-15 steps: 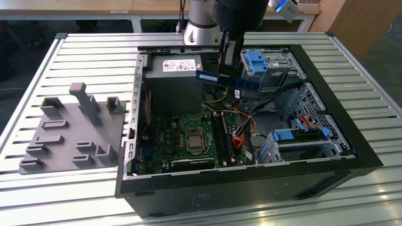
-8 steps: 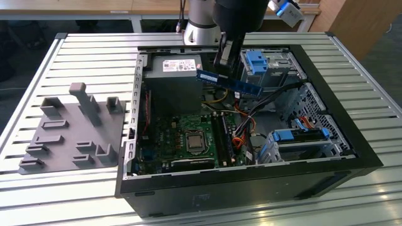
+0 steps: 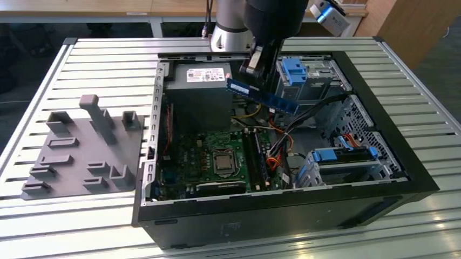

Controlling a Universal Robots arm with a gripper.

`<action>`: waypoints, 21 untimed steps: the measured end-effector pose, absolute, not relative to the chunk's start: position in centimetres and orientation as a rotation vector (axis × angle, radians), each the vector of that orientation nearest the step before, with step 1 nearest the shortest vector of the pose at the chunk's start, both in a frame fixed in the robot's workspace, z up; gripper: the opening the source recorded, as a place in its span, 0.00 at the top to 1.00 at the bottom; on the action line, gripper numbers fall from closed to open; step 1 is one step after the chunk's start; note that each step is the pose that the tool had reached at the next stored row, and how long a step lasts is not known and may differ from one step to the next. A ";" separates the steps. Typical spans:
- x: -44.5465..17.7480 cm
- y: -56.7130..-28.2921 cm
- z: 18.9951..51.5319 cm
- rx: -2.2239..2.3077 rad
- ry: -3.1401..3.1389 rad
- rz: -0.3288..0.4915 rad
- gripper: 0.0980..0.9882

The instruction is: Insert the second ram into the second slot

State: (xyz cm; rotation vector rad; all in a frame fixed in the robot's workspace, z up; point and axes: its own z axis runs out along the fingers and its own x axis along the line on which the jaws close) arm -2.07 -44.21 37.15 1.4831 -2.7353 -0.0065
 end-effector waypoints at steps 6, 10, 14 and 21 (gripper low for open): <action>-2.1 -44.2 37.0 1.340 -2.806 -0.002 0.96; -2.1 -44.2 37.0 1.243 -2.850 0.000 0.96; -2.1 -44.2 36.9 1.144 -2.889 0.002 0.96; -2.1 -44.2 36.7 0.965 -2.954 0.000 0.96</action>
